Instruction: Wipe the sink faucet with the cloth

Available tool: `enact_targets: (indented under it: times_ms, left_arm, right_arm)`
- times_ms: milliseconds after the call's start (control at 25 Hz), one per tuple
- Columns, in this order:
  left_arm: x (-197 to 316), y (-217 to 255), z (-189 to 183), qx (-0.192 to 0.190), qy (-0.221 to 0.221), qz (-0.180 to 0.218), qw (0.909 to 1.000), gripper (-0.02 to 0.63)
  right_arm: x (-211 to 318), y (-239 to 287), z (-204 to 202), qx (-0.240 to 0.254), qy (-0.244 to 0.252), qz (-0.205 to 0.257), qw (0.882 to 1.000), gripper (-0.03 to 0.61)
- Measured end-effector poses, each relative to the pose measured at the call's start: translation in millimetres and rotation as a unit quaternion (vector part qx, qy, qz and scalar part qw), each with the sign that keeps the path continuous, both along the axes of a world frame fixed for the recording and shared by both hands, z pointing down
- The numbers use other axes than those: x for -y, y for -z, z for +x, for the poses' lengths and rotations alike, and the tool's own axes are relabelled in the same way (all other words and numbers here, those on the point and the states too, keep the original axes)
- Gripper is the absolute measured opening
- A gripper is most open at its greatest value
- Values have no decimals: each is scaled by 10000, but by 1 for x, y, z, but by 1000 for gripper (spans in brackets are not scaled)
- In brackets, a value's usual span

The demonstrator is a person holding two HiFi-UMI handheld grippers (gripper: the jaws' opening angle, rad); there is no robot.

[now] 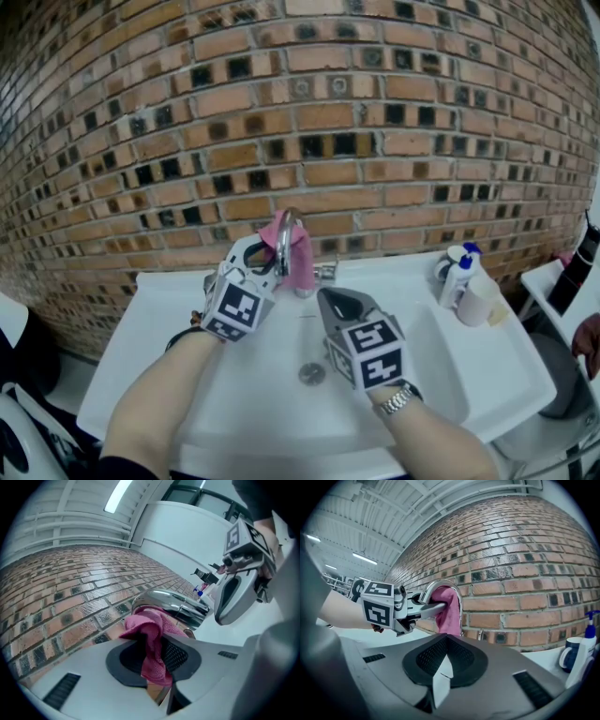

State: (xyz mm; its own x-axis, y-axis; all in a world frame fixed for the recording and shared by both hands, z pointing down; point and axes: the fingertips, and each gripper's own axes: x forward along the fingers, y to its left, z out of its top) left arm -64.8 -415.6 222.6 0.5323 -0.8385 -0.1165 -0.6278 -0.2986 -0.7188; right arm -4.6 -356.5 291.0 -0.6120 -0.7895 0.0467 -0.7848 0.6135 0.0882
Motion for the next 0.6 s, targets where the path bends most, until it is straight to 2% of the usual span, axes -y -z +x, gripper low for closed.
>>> enact_targets:
  times_ms: [400,600]
  left_arm:
    - [-22,-3,6,9,-153,195,9997,81]
    - [-28,-10,2,-35,-96,153,9998,81]
  right_arm:
    - [0,0,0,-26,7,16,10000,11]
    - [0,-1,-1,-35,9,27,10000,11]
